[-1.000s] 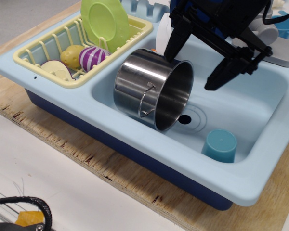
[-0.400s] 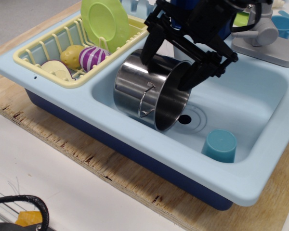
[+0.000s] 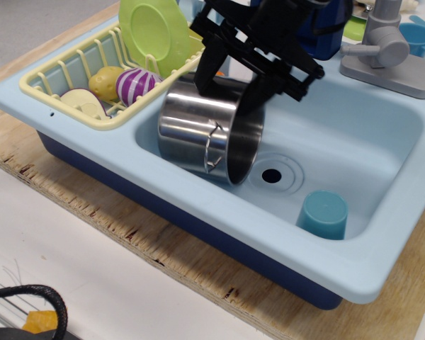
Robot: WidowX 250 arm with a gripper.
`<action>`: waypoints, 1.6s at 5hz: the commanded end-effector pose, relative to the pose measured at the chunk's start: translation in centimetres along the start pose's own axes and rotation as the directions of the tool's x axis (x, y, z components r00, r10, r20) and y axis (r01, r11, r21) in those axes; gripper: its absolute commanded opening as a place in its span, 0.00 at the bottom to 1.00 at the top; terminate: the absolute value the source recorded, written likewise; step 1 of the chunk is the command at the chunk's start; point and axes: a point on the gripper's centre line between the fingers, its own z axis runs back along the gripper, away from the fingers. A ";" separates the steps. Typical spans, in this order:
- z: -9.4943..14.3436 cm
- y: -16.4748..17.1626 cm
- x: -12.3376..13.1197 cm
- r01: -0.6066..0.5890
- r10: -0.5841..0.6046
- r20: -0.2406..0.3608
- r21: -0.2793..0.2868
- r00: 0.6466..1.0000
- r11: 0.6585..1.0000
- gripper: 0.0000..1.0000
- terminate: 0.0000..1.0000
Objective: Flip pot upright which is in sink
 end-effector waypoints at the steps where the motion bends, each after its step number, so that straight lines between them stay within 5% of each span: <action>1: 0.3 0.9 -0.1 -0.034 0.036 0.034 -0.052 0.999 0.998 0.00 0.00; 4: 2.9 1.6 0.3 -0.049 0.065 0.072 -0.207 0.995 0.977 0.00 0.00; 6: 2.5 2.0 -0.4 -0.084 0.108 0.061 -0.307 0.992 0.948 0.00 0.00; 7: 2.5 2.0 -0.4 -0.084 0.108 0.061 -0.307 0.992 0.948 1.00 0.00; 8: 2.5 2.0 -0.4 -0.084 0.108 0.061 -0.307 0.992 0.948 1.00 0.00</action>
